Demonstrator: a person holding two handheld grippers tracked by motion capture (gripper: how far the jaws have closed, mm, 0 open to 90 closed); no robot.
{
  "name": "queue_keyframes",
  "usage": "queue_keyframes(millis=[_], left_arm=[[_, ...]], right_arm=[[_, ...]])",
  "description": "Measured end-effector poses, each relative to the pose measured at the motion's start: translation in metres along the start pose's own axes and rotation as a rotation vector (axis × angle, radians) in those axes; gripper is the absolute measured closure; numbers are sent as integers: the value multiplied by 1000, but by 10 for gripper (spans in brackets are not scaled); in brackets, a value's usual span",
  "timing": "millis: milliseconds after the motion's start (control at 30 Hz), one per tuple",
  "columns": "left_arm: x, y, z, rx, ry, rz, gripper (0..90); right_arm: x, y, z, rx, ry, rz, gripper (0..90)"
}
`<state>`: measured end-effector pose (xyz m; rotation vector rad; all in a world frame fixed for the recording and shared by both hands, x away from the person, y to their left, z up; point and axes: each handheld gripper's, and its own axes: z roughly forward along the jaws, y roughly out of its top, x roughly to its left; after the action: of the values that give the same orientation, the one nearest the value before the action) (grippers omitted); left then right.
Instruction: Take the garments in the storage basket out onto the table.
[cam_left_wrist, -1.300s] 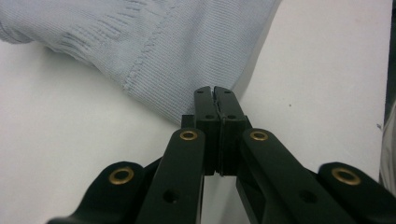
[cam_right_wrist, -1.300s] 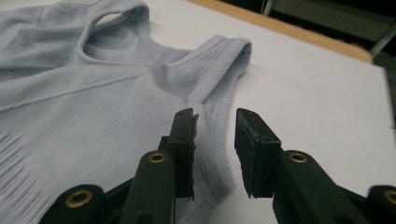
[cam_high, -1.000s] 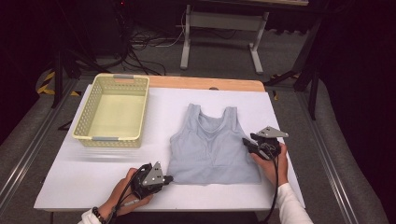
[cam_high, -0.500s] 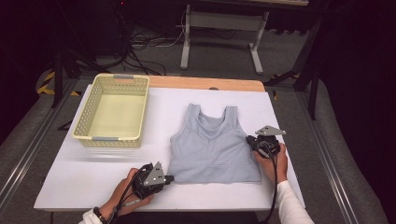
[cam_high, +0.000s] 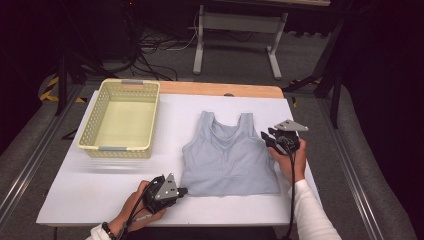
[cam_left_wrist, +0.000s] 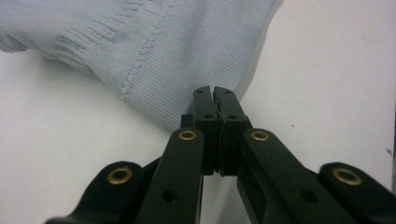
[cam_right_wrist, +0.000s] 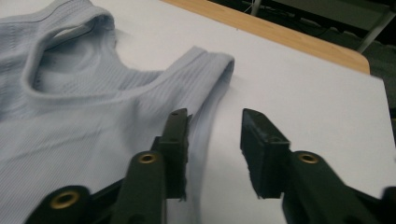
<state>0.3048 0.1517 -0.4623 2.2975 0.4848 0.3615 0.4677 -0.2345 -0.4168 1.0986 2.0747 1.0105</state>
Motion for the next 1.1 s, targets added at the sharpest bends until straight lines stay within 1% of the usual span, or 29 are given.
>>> queue_keyframes(millis=[33, 67, 100, 133, 167, 233, 267, 300, 333, 367, 400, 433, 500, 533, 567, 633, 700, 733, 767, 867, 900, 1000, 1033, 1100], left_arm=[[1, 0, 0, 1, -3, 2, 889], [1, 0, 0, 0, -5, 1, 889], [2, 0, 0, 1, -9, 0, 889], [2, 0, 0, 1, -10, 0, 888], [2, 0, 0, -1, -12, -5, 888], [2, 0, 0, 0, -11, -6, 889], [2, 0, 0, 2, -10, -5, 889], [2, 0, 0, 4, -10, 0, 889], [2, 0, 0, 1, -11, 2, 888], [2, 0, 0, 3, -11, -1, 889], [2, 0, 0, 0, -12, 2, 889], [2, 0, 0, -1, -12, 3, 889], [2, -1, 0, -2, -10, 2, 888], [2, -1, 0, -2, -9, 2, 889], [1, -1, 0, -4, -6, 2, 889], [0, -1, 0, -7, -3, 2, 889], [0, -1, 0, -6, 1, 5, 889], [0, -1, 0, -6, 2, 5, 889], [0, -2, 0, -8, 1, 2, 889], [-1, -2, 0, -9, 6, 1, 889], [-1, -2, 0, -12, 8, -1, 889], [-1, -2, 0, -13, 8, -6, 889], [-1, -3, 0, -19, 5, -15, 889], [0, -3, 0, -17, -1, -22, 889]], right_arm=[[-2, 6, 6, 12, 4, -23, 601], [-5, 14, 13, 19, 5, -35, 580], [-7, 18, 17, 20, 8, -23, 564], [-13, 25, 24, 21, 23, 3, 556], [-16, 28, 29, 21, 31, 14, 542], [-23, 35, 42, 47, 43, 36, 493], [-25, 37, 50, 66, 64, 43, 491], [-25, 39, 57, 88, 64, 39, 488], [-24, 40, 64, 108, 48, 27, 476], [-24, 40, 69, 115, 56, 32, 472], [-23, 40, 77, 135, 72, 47, 464], [-22, 39, 81, 146, 70, 50, 454], [-20, 38, 92, 175, 63, 36, 446], [-19, 37, 98, 193, 59, 38, 465], [-19, 36, 100, 197, 56, 38, 487], [-18, 33, 107, 225, 75, 56, 529], [-18, 32, 108, 219, 101, 82, 631], [-18, 32, 108, 215, 105, 86, 645], [-19, 32, 108, 213, 107, 84, 664], [-19, 33, 108, 221, 133, 76, 818], [-18, 33, 108, 221, 138, 71, 830], [-15, 35, 108, 222, 118, 53, 844], [-15, 35, 108, 223, 111, 44, 845], [-15, 36, 107, 224, 76, 25, 847]])
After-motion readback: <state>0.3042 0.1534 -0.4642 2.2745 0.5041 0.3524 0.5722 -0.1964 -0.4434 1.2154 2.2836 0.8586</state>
